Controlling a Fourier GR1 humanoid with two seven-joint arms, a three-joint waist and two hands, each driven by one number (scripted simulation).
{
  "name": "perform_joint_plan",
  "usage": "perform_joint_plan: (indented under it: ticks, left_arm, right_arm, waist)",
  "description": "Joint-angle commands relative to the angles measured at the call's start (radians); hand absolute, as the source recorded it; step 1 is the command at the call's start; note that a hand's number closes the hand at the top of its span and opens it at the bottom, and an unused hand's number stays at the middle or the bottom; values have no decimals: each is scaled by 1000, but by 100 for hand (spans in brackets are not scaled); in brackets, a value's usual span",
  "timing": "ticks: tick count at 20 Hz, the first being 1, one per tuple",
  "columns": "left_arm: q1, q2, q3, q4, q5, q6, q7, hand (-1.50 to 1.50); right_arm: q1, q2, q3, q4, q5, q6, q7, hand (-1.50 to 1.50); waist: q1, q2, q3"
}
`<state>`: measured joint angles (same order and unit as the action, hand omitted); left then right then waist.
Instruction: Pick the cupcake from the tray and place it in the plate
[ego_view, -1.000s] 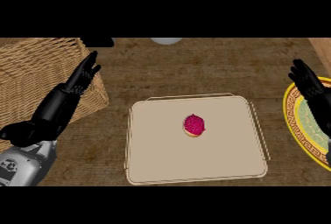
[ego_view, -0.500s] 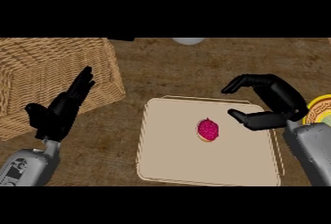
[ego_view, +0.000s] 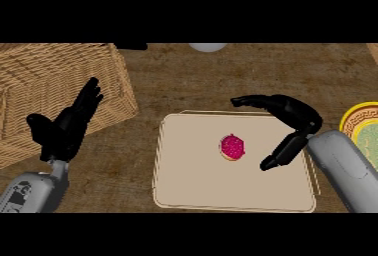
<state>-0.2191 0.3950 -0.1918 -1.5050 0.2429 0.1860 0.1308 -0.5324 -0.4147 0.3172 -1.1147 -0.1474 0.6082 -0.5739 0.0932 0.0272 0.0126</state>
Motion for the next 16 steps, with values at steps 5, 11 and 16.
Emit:
perform_joint_plan:
  ticks: [5,11,16]
  left_arm:
    - [5,9,43,105,17,-27,3,0]
    - [6,11,45,87,14,-39,14,0]
    - [19,-10,62,109,6,-20,2,0]
  right_arm:
    - [-122,-38,134,180,242,25,-319,-150]
    - [-267,-28,227,299,321,-4,-328,-150]
    - [-267,-32,331,345,426,-82,-418,-150]
  waist:
    - [-39,-2,-10]
    - [-32,-5,-11]
    - [-57,-12,-12]
